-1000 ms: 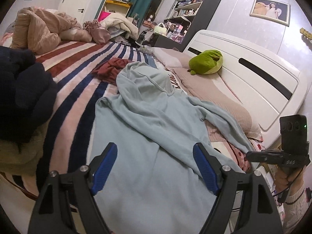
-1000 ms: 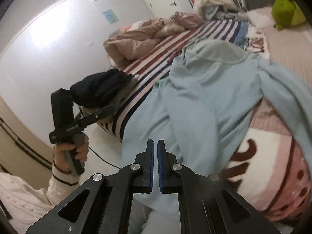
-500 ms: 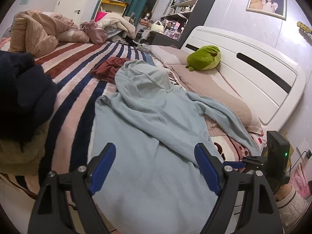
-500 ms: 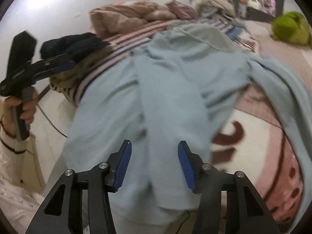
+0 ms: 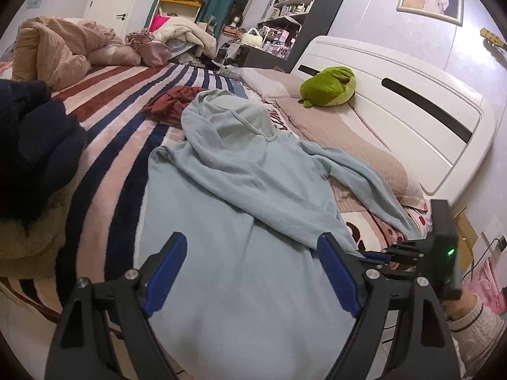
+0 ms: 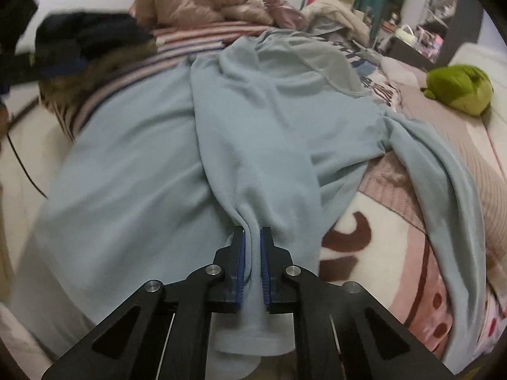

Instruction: Fold small clothes

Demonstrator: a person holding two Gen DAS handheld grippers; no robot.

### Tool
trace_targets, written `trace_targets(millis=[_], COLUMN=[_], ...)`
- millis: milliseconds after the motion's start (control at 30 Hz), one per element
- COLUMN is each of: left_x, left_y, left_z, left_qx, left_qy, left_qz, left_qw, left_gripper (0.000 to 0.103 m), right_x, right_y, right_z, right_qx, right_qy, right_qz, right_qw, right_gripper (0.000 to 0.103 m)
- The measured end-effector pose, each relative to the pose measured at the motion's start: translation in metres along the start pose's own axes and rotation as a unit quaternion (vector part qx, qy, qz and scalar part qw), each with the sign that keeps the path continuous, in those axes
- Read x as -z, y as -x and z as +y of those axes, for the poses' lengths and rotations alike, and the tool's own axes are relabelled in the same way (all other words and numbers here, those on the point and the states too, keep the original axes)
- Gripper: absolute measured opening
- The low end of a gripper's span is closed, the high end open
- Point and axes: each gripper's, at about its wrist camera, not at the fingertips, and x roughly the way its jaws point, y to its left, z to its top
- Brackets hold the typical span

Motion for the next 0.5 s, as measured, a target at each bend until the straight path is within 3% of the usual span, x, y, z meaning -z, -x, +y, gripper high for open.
trace_targets(millis=[167, 233, 333, 400, 500], left_x=[0.0, 0.0, 0.0, 0.0, -0.002], left_y=[0.004, 0.003, 0.001, 0.002, 0.004], left_z=[0.004, 0.006, 0.005, 0.004, 0.0], left_qx=[0.001, 0.002, -0.002, -0.004, -0.005], left_qy=[0.005, 0.006, 0.005, 0.006, 0.001], left_qz=[-0.007, -0.006, -0.003, -0.001, -0.003], left_qw=[1.0, 1.0, 1.0, 1.0, 1.0], left_gripper=[0.082, 0.082, 0.082, 0.082, 0.082], right_x=[-0.013, -0.013, -0.006, -0.001, 0.006], right_y=[0.027, 0.018, -0.005, -0.005, 0.026], right_z=[0.003, 0.012, 0.016, 0.009, -0.02], right_qx=[-0.077, -0.12, -0.138, -0.147, -0.157], right_qy=[-0.029, -0.034, -0.049, -0.069, -0.124], right_qz=[-0.007, 0.024, 0.067, 0.062, 0.004], right_qw=[0.997, 0.992, 0.987, 0.985, 0.98], right_gripper=[0.003, 0.003, 0.008, 0.016, 0.039])
